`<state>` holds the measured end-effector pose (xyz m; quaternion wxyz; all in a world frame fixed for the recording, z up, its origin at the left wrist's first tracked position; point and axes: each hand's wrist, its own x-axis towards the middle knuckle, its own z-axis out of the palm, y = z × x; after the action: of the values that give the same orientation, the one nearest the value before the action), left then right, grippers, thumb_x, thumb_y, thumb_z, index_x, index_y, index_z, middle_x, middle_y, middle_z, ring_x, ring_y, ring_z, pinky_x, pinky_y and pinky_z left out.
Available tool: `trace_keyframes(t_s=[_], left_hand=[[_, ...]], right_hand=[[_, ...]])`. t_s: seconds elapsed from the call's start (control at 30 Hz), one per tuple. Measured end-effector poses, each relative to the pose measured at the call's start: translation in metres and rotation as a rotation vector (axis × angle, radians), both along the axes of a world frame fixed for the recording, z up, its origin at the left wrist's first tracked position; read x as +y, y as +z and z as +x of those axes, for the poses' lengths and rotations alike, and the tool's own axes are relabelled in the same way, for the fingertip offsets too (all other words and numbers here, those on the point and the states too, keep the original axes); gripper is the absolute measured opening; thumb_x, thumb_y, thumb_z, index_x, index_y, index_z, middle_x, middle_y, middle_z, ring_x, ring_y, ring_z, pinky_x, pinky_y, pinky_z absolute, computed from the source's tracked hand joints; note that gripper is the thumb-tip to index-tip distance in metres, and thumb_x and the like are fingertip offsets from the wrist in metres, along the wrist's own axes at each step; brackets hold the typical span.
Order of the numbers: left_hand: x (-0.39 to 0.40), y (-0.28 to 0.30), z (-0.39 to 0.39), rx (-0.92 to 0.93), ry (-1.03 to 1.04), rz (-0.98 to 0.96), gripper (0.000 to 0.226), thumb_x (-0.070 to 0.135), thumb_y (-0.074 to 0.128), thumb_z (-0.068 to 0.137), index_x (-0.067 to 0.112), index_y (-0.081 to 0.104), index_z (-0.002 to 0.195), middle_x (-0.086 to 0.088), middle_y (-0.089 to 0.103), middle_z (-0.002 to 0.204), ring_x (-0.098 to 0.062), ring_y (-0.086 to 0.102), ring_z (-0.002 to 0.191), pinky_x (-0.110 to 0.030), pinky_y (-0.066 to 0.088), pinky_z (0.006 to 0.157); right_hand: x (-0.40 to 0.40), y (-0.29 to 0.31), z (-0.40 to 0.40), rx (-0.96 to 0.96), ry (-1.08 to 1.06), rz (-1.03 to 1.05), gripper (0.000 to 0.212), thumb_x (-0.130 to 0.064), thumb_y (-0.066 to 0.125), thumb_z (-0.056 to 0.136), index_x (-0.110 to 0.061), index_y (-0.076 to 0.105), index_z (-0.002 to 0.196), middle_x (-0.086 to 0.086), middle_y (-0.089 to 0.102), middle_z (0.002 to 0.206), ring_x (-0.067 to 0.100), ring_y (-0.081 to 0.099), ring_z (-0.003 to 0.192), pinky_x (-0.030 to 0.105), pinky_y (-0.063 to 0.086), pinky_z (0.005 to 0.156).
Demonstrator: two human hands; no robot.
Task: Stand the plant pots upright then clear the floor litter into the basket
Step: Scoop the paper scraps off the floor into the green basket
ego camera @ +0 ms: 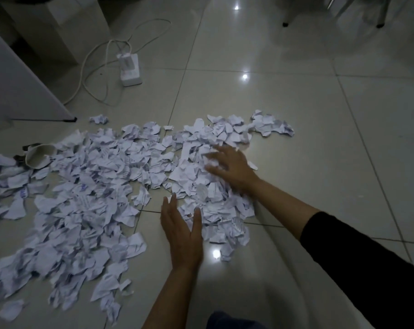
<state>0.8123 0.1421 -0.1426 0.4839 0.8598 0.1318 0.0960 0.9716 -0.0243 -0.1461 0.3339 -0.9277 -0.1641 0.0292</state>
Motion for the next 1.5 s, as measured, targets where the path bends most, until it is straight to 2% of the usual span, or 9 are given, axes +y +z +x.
trace_keyframes(t_s=[0.43,0.6,0.8,0.9,1.0,1.13,1.23,1.43,1.5], left_hand=[[-0.014,-0.005,0.016,-0.087,0.16,-0.274,0.051,0.043,0.025,0.097,0.025,0.035,0.144,0.005,0.038,0.147,-0.006,0.033,0.136,-0.022,0.025,0.111],[-0.022,0.004,0.024,-0.097,0.223,-0.464,0.036,0.029,0.03,0.104,0.019,0.051,0.131,0.002,0.054,0.13,-0.007,0.051,0.12,-0.008,0.04,0.095],[-0.022,0.021,0.026,-0.044,0.361,-0.542,0.02,0.026,0.038,0.102,0.016,0.054,0.094,-0.009,0.061,0.099,-0.023,0.059,0.095,-0.005,0.043,0.069],[-0.02,0.031,0.026,-0.028,0.424,-0.56,0.028,0.029,0.039,0.101,0.01,0.06,0.098,-0.011,0.063,0.101,-0.021,0.059,0.093,-0.01,0.042,0.066],[-0.017,0.049,0.026,-0.032,0.506,-0.579,0.035,0.031,0.039,0.101,0.006,0.062,0.114,0.0,0.061,0.107,-0.007,0.056,0.089,-0.003,0.038,0.064],[-0.008,0.07,0.022,-0.023,0.5,-0.531,0.044,0.037,0.034,0.102,0.007,0.063,0.116,-0.003,0.063,0.106,-0.013,0.058,0.097,-0.014,0.038,0.071],[-0.004,0.089,0.018,-0.003,0.495,-0.607,0.051,0.045,0.033,0.1,0.007,0.066,0.101,-0.004,0.068,0.094,-0.017,0.064,0.089,-0.023,0.044,0.07],[0.019,0.118,0.014,0.074,0.522,-0.677,0.053,0.046,0.036,0.099,0.003,0.064,0.109,-0.008,0.067,0.106,-0.022,0.063,0.098,-0.032,0.051,0.085],[0.035,0.124,0.008,0.066,0.581,-0.678,0.051,0.046,0.034,0.1,0.006,0.066,0.097,-0.008,0.068,0.095,-0.022,0.064,0.089,-0.028,0.052,0.072]], right_hand=[[0.052,0.004,-0.107,0.102,-0.009,0.55,0.027,-0.036,0.059,0.095,-0.037,0.06,0.123,-0.012,0.059,0.128,0.006,0.054,0.122,0.038,0.043,0.105],[0.072,0.008,-0.119,0.146,-0.117,0.734,0.032,-0.041,0.055,0.094,-0.016,0.065,0.112,-0.002,0.066,0.112,0.014,0.061,0.11,0.037,0.048,0.098],[0.093,0.012,-0.122,0.219,-0.242,0.786,0.022,-0.05,0.056,0.092,-0.028,0.06,0.097,0.003,0.064,0.099,0.024,0.062,0.099,0.053,0.049,0.091],[0.098,0.021,-0.125,0.218,-0.261,0.844,0.017,-0.051,0.058,0.089,-0.038,0.061,0.101,0.004,0.063,0.106,0.019,0.062,0.106,0.043,0.05,0.097],[0.1,0.03,-0.128,0.28,-0.251,0.958,0.033,-0.053,0.062,0.084,-0.021,0.061,0.092,0.013,0.058,0.097,0.023,0.062,0.097,0.044,0.048,0.094],[0.11,0.046,-0.13,0.285,-0.256,0.957,0.043,-0.052,0.071,0.08,-0.013,0.064,0.096,0.008,0.069,0.098,0.022,0.066,0.097,0.044,0.053,0.091],[0.119,0.064,-0.126,0.207,-0.326,0.933,0.023,-0.037,0.078,0.081,-0.017,0.066,0.076,0.004,0.07,0.077,0.022,0.07,0.079,0.039,0.057,0.075],[0.149,0.1,-0.129,0.146,-0.331,0.994,0.044,-0.015,0.071,0.089,-0.031,0.052,0.053,-0.012,0.054,0.047,-0.001,0.052,0.048,0.018,0.04,0.051],[0.166,0.106,-0.133,0.142,-0.298,0.984,0.05,-0.017,0.069,0.091,-0.026,0.042,0.05,-0.007,0.044,0.044,0.008,0.043,0.044,0.022,0.033,0.048]])
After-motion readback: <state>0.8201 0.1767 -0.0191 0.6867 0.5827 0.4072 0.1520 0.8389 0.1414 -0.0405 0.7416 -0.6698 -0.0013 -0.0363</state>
